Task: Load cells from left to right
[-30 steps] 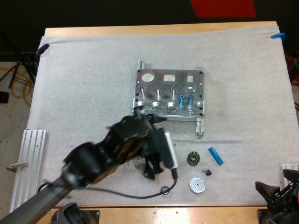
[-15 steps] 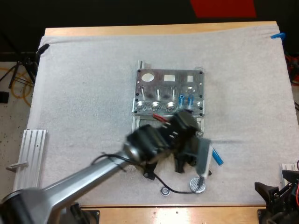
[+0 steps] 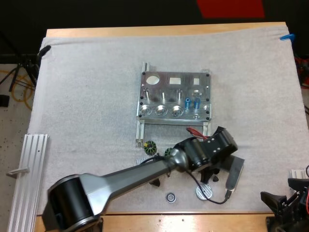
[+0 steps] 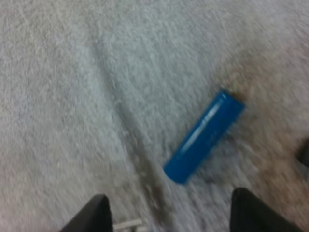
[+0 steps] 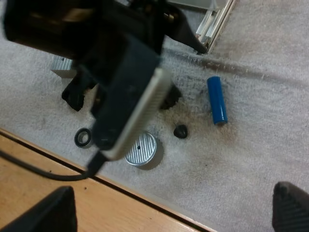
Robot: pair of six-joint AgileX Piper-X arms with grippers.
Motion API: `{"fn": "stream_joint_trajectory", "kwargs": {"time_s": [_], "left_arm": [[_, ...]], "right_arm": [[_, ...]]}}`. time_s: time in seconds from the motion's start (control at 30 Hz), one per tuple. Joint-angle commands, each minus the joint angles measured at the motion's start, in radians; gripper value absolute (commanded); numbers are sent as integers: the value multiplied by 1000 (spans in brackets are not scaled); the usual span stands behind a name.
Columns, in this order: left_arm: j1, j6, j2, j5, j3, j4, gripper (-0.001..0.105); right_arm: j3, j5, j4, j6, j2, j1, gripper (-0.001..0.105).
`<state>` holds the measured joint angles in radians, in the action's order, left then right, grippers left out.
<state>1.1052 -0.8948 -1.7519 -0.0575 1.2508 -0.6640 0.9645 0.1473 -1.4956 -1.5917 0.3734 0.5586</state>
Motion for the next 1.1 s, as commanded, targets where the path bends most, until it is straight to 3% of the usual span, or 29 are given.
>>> {"fn": "stream_joint_trajectory", "kwargs": {"time_s": [0.0,0.13,0.37,0.9,1.07], "left_arm": [[5,1,-15,-21,29,12,49],[5,-4,-90,-21,97,-8,49],[0,-16,-218,-19,240,-187,49],[-10,-3,-298,10,262,-215,49],[-10,-4,-298,46,262,-254,49]], "right_arm": [[-1,14,-4,3,-1,-6,79],[-1,14,-4,3,-1,-6,79],[-1,14,-4,-3,-1,-6,79],[-1,83,-4,-17,-1,-6,79],[-1,98,-4,-72,-1,-6,79]]}}
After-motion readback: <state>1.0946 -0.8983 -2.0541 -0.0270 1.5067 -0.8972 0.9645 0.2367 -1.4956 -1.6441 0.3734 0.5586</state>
